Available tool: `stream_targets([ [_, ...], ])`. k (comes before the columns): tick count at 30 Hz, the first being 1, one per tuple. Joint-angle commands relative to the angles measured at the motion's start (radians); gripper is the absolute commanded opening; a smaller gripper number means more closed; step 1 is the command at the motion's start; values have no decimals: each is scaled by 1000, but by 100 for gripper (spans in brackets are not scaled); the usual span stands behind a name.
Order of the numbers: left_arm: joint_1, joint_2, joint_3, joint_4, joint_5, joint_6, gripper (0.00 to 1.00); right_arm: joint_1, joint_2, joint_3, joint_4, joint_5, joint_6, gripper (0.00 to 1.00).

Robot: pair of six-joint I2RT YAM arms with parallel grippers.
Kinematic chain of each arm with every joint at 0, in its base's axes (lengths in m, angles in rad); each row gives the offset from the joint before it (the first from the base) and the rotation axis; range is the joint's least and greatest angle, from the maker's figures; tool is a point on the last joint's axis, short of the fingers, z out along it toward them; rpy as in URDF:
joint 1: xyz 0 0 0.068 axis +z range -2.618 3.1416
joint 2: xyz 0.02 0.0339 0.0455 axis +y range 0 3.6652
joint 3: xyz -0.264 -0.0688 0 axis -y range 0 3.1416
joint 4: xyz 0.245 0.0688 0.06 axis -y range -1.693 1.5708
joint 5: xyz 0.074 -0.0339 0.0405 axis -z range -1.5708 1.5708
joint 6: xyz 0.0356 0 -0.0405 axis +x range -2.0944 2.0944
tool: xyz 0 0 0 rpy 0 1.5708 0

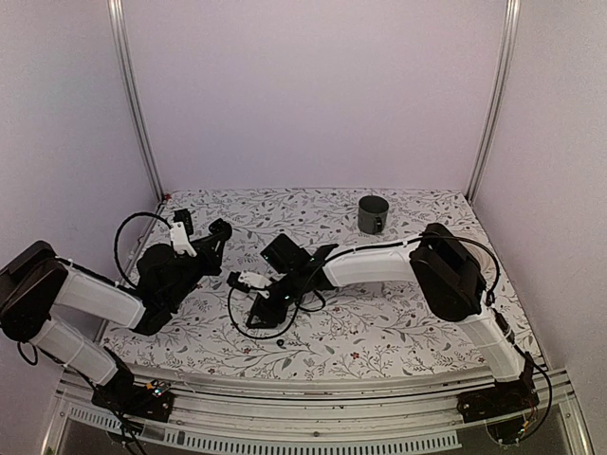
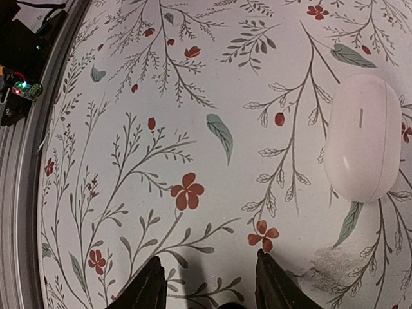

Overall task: Insert the wireless bluetooth earbuds into the charging case
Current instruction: Adjust the left earbud at the center of the board.

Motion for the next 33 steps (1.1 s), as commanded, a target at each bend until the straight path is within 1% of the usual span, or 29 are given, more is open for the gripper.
stream_targets([
  [1, 13, -9, 21, 4, 10, -5, 0, 5, -24, -59, -70, -30, 21, 48],
  [4, 13, -5, 21, 6, 11, -7, 0, 4, -67, -131, -35, -26, 43, 49],
  [5, 14, -3, 21, 8, 13, -7, 0, 4, -67, -141, -33, -25, 48, 48],
  [7, 13, 2, 21, 12, 17, -11, 0, 3, -121, -168, -26, -20, 57, 48],
  [12, 14, 16, 28, 23, 27, -14, 0, 3, -164, -233, 13, -13, 83, 48],
  [16, 14, 24, 32, 29, 34, -15, 0, 4, -193, -294, 67, 8, 103, 45],
  [19, 14, 25, 34, 31, 39, -16, 0, 3, -217, -345, 121, 71, 117, 44],
  [23, 13, 26, 34, 30, 42, -16, 0, 8, -237, -373, 162, 144, 138, 41],
  [28, 15, 20, 35, 26, 40, -11, 0, 38, -303, -447, 232, 251, 157, 40],
  [33, 15, 23, 36, 27, 42, -12, 0, 63, -343, -511, 294, 323, 169, 39],
])
